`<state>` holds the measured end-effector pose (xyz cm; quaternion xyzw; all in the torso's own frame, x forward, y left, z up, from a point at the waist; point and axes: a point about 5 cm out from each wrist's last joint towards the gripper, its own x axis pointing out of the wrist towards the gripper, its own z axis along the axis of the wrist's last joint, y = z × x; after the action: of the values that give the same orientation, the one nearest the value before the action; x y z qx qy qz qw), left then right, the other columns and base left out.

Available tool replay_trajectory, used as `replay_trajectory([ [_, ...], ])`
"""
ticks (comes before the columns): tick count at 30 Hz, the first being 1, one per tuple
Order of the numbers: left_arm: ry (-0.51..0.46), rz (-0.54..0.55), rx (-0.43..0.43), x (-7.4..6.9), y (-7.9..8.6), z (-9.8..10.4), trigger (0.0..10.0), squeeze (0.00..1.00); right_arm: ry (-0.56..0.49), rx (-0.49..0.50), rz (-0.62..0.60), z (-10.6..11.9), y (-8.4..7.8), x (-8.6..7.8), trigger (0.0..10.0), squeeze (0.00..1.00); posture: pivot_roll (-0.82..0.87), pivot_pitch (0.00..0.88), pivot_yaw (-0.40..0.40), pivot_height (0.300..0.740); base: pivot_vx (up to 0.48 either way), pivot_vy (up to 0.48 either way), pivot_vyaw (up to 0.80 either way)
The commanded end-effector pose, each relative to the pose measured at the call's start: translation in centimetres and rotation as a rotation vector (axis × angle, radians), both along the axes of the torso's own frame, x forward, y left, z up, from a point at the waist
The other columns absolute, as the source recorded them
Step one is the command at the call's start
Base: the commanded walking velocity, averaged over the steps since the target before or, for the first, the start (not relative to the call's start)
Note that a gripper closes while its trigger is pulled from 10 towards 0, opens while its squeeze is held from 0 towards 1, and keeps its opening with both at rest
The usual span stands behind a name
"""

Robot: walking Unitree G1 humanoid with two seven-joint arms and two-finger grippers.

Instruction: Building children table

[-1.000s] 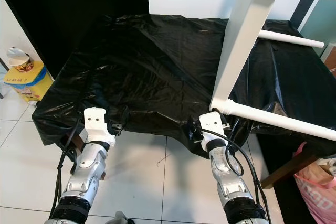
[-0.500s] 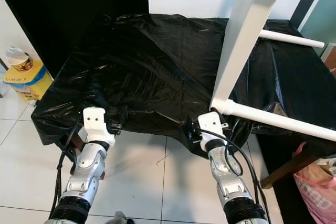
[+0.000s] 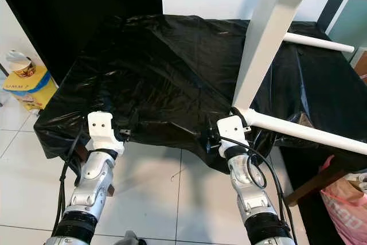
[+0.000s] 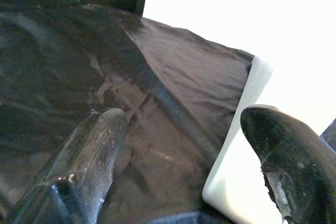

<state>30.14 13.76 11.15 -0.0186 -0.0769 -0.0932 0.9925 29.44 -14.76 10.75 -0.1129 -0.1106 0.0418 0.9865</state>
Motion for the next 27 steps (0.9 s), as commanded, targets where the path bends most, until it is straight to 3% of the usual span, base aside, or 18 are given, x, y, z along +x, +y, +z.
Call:
replay_trajectory([
  [1,-0.019,0.0,0.005,0.2,0.1,0.6,10.0,0.0,-0.028,0.018,-0.005,0.7,0.0,0.2,10.0,0.0,0.03,0.002,-0.038,0.74,0.0,0.0,0.0],
  [8,-0.034,-0.005,-0.012,0.4,-0.1,1.1,10.0,0.0,-0.086,0.071,-0.002,2.6,0.2,0.7,10.0,0.0,0.03,0.0,-0.04,0.74,0.0,0.0,0.0],
  [13,-0.041,-0.011,-0.015,0.4,-0.4,1.3,10.0,0.0,-0.116,0.206,0.007,4.4,0.4,1.1,10.0,0.0,0.03,0.0,-0.039,0.74,0.0,0.0,0.0],
  [14,-0.04,-0.012,-0.016,0.4,-0.4,1.3,10.0,0.0,-0.063,0.373,0.046,4.4,0.8,1.1,10.0,0.0,0.03,0.0,-0.038,0.74,0.0,0.0,0.0],
  [19,-0.039,-0.013,-0.016,0.4,-0.3,1.3,10.0,0.0,0.024,0.693,0.08,4.2,1.3,1.1,10.0,0.0,0.03,0.0,-0.038,0.74,0.0,0.0,0.0],
  [20,-0.039,-0.013,-0.016,0.4,-0.3,1.3,10.0,0.0,0.024,0.693,0.08,4.2,1.3,1.1,10.0,0.0,0.03,0.0,-0.038,0.74,0.0,0.0,0.0],
  [21,-0.039,-0.012,-0.016,0.4,-0.3,1.3,10.0,0.0,0.051,0.765,0.079,4.0,1.3,1.2,10.0,0.0,0.03,0.0,-0.038,0.74,0.0,0.0,0.0],
  [23,-0.039,-0.012,-0.017,0.4,-0.3,1.3,10.0,0.0,0.069,0.812,0.078,3.8,1.3,1.2,10.0,0.0,0.03,0.0,-0.038,0.74,0.0,0.0,0.0],
  [26,-0.039,-0.012,-0.017,0.4,-0.3,1.3,10.0,0.0,0.069,0.812,0.078,3.8,1.3,1.2,10.0,0.0,0.03,0.0,-0.038,0.74,0.0,0.0,0.0],
  [27,-0.039,-0.01,-0.017,0.4,-0.3,1.3,10.0,0.0,0.093,0.866,0.07,3.4,1.2,1.2,10.0,0.0,0.04,0.0,-0.038,0.74,0.0,0.0,0.0],
])
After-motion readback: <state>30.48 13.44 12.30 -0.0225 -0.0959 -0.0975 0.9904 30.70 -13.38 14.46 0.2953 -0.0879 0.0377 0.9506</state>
